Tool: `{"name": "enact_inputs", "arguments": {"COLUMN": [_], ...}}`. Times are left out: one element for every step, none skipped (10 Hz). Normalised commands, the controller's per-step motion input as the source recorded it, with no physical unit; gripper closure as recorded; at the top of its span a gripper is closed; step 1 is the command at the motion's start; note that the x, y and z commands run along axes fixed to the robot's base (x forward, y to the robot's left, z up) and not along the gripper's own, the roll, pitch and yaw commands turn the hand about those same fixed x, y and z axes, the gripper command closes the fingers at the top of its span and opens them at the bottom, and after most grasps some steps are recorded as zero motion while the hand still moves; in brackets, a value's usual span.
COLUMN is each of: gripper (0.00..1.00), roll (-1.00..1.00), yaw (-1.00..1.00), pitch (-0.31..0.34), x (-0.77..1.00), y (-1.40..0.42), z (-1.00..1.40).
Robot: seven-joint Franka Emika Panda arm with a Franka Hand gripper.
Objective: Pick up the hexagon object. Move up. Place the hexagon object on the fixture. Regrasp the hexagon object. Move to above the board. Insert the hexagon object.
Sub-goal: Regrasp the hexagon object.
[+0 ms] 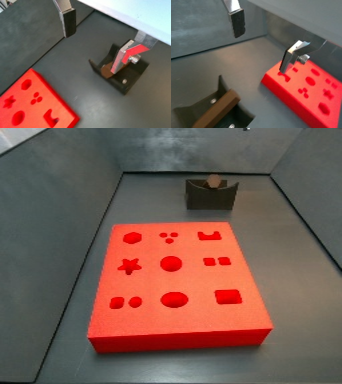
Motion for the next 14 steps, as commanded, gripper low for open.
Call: {"name": "enact_inputs", "arguments": {"gripper": [0.00, 0.00, 0.00, 0.00, 0.00, 0.00, 0.00, 0.00, 0.00, 0.00, 0.00, 0.00, 0.00, 0.00], "roll": [1.00, 1.00, 1.00, 1.00, 1.00, 1.00, 1.00, 1.00, 1.00, 1.00, 1.00, 1.00, 1.00, 1.00], "yaw": [0.00, 0.00, 0.00, 0.00, 0.00, 0.01, 0.01, 0.01, 0.01, 0.01, 0.02, 0.02, 0.02, 0.04], "pitch": [0.031, 0.024, 0.018, 0.011, 0.007, 0.006, 0.007, 0.011, 0.016, 0.026, 0.033, 0.048, 0.057, 0.084], "x": [-0.04, -0.04, -0.03, -0.03, -0.02, -0.02, -0.02, -0.02, 0.00, 0.02, 0.02, 0.04, 0.05, 0.07], "y": [-0.02, -0.02, -0.02, -0.02, -0.02, -0.02, -0.02, -0.02, -0.02, -0.02, -0.02, -0.02, -0.02, -0.03], "z": [0.01, 0.01, 0.00, 0.01, 0.01, 0.01, 0.01, 0.01, 0.01, 0.00, 0.00, -0.01, -0.01, -0.01]}}
